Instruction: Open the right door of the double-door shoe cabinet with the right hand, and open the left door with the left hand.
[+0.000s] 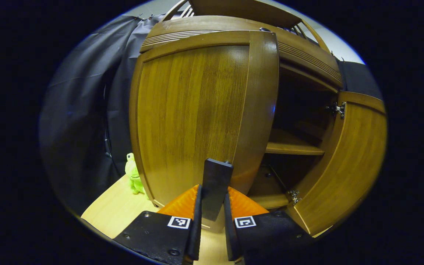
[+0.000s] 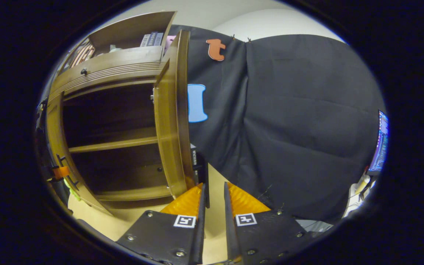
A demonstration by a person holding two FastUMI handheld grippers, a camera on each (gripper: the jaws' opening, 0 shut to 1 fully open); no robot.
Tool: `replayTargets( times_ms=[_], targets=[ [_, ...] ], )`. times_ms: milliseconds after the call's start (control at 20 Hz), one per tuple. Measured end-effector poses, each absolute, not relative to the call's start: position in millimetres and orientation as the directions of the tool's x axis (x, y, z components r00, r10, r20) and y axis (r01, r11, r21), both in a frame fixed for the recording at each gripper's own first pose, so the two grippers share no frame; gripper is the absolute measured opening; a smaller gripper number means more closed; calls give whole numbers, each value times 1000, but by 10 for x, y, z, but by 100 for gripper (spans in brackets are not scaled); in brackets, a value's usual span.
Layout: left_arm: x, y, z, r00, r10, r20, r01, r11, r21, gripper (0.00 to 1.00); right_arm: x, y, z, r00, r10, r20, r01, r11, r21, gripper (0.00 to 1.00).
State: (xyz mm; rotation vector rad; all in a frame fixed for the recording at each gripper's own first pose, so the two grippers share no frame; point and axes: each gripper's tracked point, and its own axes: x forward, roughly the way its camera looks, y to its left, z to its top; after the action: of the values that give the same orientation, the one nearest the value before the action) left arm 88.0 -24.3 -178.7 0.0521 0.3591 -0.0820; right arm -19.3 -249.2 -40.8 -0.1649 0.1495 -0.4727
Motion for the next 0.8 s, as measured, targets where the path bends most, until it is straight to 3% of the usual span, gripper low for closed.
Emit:
replayTargets(
  times_ms=[800],
  targets=[
    [196,482,-1765,918,71,-390,-96,994,-45,29,-218,-2489,-541,883,-448,-141,411,883,-227,25]
  ],
)
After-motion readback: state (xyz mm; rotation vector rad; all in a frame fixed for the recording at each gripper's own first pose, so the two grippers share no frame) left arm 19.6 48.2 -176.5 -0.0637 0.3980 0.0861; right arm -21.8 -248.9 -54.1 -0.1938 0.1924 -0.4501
